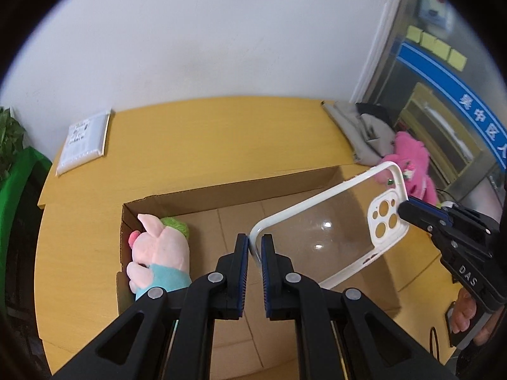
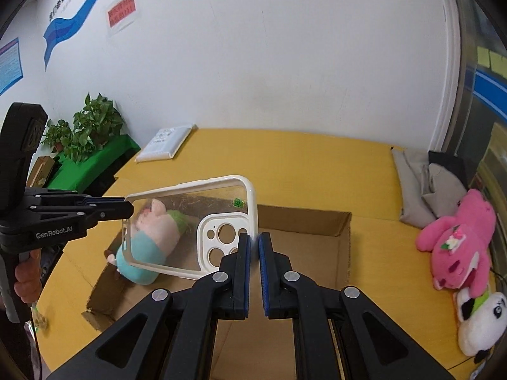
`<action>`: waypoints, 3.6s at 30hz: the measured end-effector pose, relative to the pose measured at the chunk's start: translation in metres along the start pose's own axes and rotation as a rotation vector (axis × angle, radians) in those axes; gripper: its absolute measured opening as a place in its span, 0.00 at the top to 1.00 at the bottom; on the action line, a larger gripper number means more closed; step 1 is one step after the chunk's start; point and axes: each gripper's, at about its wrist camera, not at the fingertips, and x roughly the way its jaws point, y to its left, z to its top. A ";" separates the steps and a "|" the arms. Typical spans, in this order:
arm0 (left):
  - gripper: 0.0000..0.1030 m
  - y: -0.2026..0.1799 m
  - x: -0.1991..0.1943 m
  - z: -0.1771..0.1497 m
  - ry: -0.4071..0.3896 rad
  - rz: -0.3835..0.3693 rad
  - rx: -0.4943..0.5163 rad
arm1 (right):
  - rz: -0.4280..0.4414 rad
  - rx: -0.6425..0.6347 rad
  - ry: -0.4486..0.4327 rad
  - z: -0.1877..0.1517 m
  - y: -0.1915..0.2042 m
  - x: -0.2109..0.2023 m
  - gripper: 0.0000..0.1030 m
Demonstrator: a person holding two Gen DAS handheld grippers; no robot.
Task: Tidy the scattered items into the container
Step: 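Lift the phone case and carry it over the box, then lower the phone case into the box and open the right gripper, then move the right gripper to the black sunglasses on the table, then grasp the sunglasses with the right gripper while the left gripper grasps them too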
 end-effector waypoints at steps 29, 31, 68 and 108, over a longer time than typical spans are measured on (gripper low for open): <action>0.96 0.042 0.227 0.020 0.317 0.103 -0.024 | -0.045 0.149 0.285 -0.043 -0.068 0.212 0.93; 0.96 0.042 0.229 0.019 0.323 0.112 -0.020 | -0.048 0.155 0.293 -0.045 -0.069 0.217 0.93; 0.27 -0.011 -0.077 -0.186 -0.043 -0.037 0.131 | 0.137 -0.191 -0.022 -0.177 0.028 -0.123 0.00; 0.29 -0.032 0.019 -0.349 0.289 -0.471 -0.363 | 0.379 0.017 0.324 -0.331 0.066 -0.034 0.93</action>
